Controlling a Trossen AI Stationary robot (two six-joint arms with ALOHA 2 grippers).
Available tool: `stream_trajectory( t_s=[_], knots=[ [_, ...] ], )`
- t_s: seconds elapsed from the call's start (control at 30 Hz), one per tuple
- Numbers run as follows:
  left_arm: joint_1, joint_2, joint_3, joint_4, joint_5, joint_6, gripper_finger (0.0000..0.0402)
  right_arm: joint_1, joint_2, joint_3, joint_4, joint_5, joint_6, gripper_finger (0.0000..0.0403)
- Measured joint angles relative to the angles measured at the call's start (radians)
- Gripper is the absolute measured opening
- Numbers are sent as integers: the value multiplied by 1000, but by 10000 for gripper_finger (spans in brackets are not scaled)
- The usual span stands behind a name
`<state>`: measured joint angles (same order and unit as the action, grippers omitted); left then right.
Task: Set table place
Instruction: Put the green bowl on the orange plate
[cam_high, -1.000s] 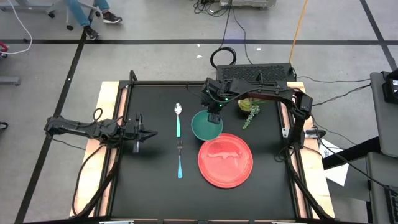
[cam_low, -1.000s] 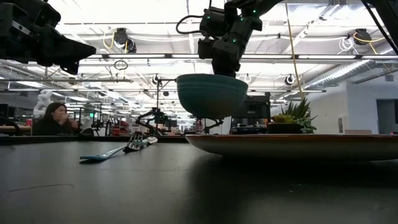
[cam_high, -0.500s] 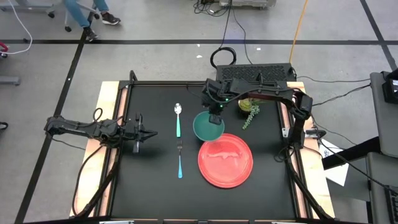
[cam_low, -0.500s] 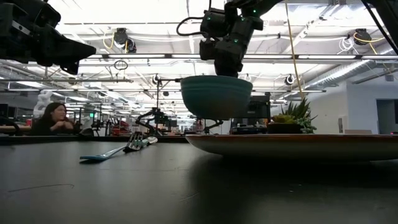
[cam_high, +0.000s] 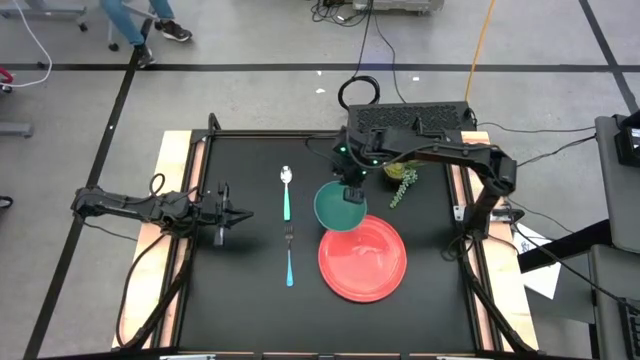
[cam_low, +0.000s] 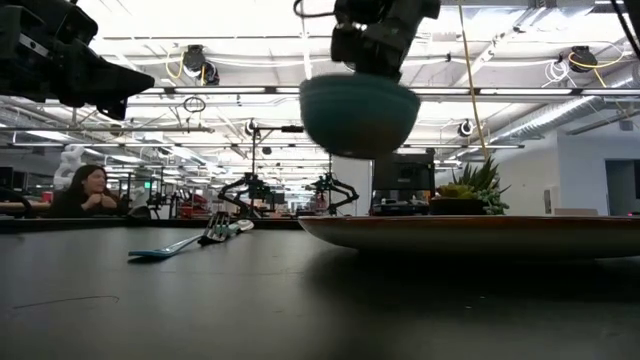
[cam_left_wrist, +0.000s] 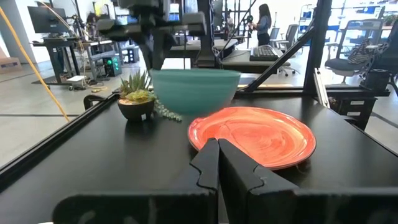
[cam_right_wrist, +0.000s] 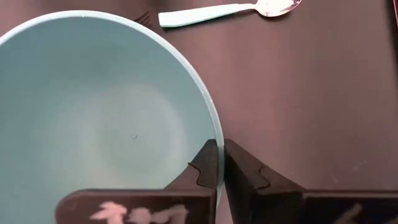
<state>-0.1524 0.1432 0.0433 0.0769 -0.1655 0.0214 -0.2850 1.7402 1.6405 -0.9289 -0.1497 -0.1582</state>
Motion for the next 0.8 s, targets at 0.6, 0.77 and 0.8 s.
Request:
stream_trajectory(
  t_s=[0.6,0.77,0.8],
  knots=[
    [0,0,0,2,9,-4,10,14,-119,-182,-66,25,94,2],
    [0,0,0,2,9,-4,10,14,-133,-199,-38,26,99,2],
    [0,0,0,2,9,-4,10,15,-133,-200,-38,27,99,2]
  ],
)
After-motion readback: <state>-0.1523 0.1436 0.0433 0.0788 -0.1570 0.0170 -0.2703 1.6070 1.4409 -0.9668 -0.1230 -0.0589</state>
